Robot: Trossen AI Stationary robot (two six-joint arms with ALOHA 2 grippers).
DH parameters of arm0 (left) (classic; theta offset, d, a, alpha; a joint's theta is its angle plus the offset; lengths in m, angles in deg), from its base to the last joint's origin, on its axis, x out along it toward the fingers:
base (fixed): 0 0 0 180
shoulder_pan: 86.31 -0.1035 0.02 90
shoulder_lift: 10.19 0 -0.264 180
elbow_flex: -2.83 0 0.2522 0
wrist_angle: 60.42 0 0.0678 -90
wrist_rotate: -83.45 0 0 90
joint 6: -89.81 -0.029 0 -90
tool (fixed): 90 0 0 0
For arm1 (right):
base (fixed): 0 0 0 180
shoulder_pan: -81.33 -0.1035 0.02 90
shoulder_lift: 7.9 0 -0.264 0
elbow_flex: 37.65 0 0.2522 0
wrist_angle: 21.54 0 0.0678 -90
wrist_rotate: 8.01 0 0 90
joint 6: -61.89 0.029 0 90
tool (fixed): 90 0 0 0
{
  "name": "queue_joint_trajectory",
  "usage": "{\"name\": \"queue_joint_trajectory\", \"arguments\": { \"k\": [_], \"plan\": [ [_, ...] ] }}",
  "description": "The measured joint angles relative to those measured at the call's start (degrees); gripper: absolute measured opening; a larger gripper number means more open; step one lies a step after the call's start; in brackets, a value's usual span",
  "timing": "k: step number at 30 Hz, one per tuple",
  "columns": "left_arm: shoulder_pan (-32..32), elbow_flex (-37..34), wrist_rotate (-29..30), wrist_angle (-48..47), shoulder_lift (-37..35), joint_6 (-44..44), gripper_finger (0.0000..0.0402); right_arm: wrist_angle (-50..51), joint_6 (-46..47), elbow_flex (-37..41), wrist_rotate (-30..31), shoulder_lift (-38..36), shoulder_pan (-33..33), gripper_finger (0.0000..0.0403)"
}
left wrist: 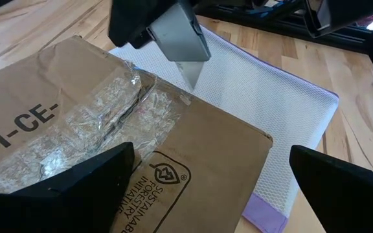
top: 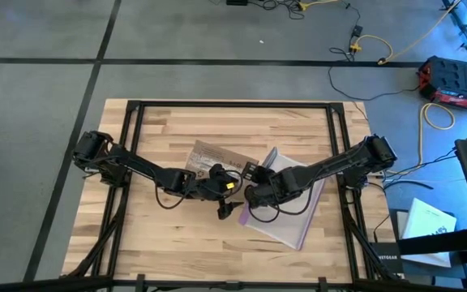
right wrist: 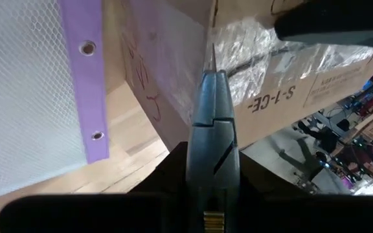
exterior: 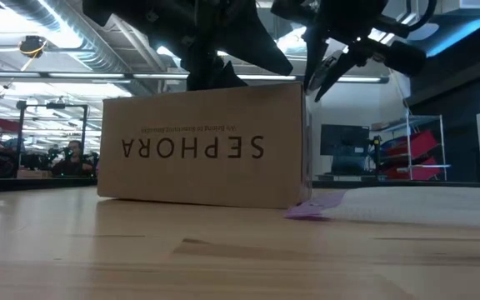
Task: Unpack boxes
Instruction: Open the cardboard box using the cutter
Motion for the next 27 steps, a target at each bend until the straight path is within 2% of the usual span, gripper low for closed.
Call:
{"name": "queue_joint_trajectory", "arguments": {
  "k": [27],
  "plan": [
    [0.0,0.02,0.0,-0.02,0.0,0.04,0.04,-0.63,-0.06,0.02,-0.1,-0.02,1.49,0.0051]
  ]
}}
